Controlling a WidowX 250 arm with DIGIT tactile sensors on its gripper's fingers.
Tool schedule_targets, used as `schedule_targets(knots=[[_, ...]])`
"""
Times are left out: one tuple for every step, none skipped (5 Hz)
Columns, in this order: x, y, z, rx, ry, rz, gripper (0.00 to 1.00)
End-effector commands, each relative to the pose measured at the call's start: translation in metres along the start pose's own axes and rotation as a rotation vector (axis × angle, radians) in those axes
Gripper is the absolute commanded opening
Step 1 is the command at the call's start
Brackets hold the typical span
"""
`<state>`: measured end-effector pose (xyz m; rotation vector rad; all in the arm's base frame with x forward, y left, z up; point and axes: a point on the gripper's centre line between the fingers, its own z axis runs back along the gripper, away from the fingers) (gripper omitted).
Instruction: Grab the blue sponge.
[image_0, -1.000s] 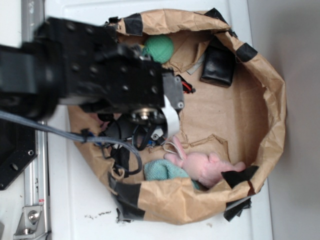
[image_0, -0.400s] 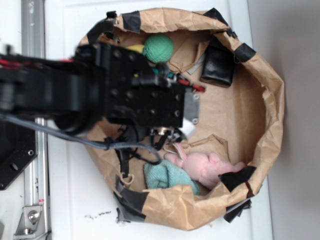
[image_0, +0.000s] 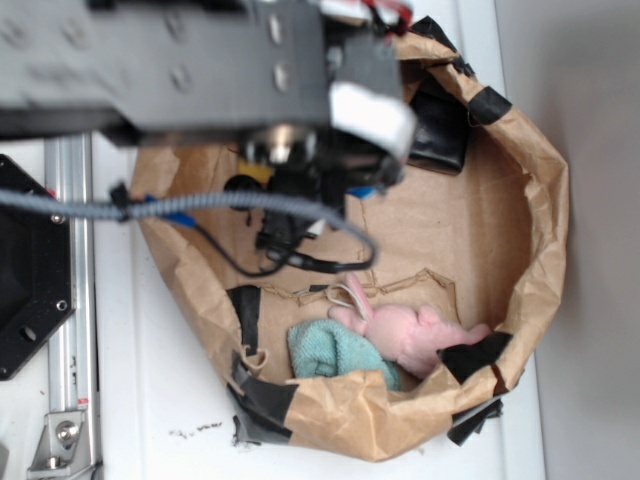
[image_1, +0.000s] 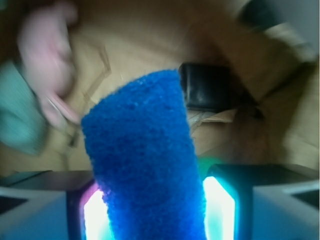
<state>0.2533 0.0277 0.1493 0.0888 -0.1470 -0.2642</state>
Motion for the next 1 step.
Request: schedule_targets(knots=[[-0.0012,-0.0282,0.0307,-0.035,-0.021,0.088,0.00]])
